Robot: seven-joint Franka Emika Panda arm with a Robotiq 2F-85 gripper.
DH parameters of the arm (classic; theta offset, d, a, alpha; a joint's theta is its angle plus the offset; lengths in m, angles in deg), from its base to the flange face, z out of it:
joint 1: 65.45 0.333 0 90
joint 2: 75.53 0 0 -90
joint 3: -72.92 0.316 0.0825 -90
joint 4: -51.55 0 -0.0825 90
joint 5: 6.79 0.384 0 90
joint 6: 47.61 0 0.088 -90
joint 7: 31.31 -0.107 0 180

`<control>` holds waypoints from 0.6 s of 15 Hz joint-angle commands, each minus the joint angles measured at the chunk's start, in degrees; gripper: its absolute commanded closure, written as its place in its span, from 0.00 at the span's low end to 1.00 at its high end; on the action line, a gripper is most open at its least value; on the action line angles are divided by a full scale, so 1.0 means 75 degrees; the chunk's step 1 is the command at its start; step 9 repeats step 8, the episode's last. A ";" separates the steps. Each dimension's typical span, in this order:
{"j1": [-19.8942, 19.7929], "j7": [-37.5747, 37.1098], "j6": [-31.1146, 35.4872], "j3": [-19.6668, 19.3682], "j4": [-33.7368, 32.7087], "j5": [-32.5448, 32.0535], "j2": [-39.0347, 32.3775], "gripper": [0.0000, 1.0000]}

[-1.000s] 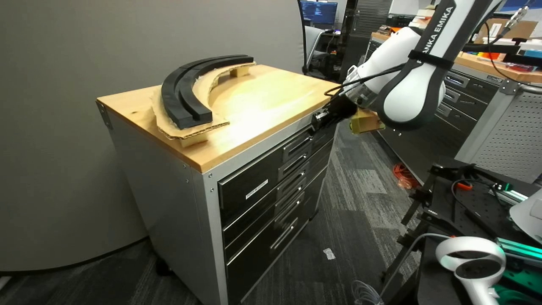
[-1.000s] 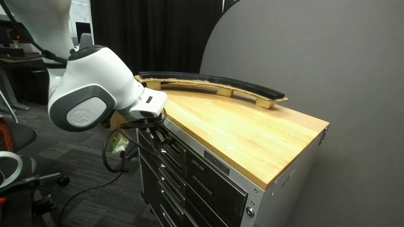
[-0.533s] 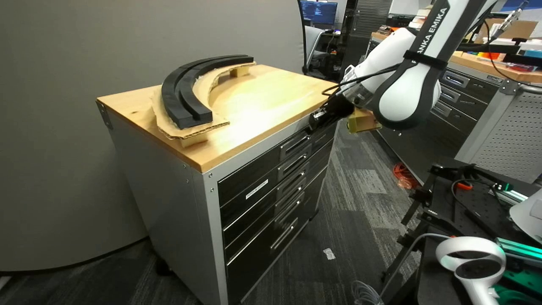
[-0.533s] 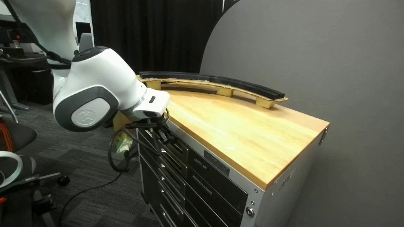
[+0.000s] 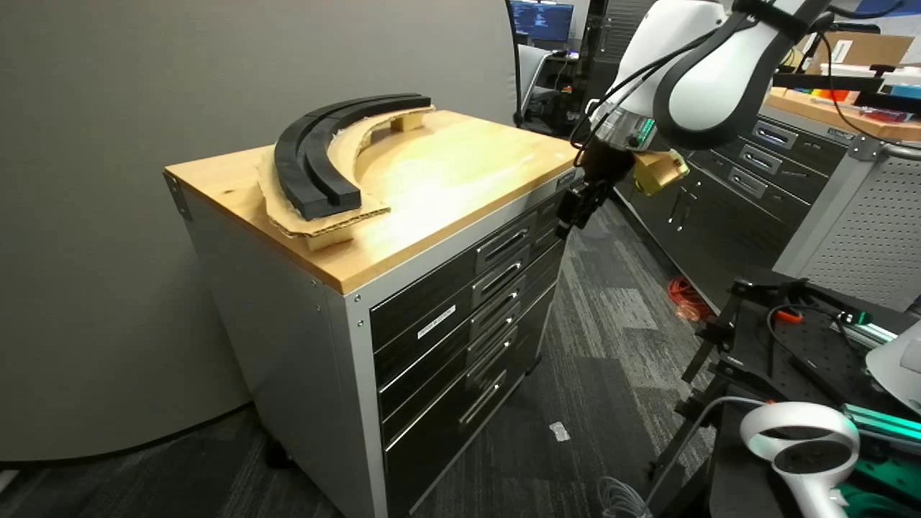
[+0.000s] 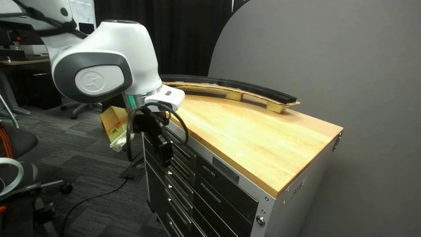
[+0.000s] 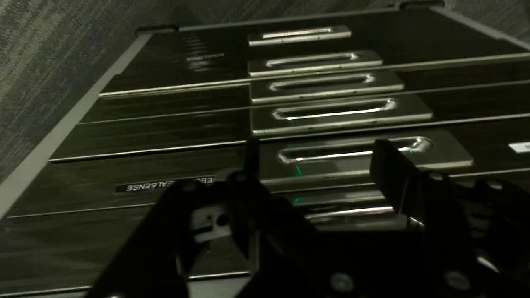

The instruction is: Put the black object in the open drawer and close the drawer

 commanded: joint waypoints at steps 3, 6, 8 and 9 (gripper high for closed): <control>-0.0055 0.0569 -0.3308 0.0167 -0.0675 -0.1045 0.1053 0.00; -0.0125 0.0461 -0.3574 0.0298 -0.0773 -0.0949 0.0960 0.00; -0.0109 0.0476 -0.4229 0.0386 -0.1123 -0.0941 0.1070 0.00; -0.0109 0.0476 -0.4229 0.0386 -0.1123 -0.0941 0.1070 0.00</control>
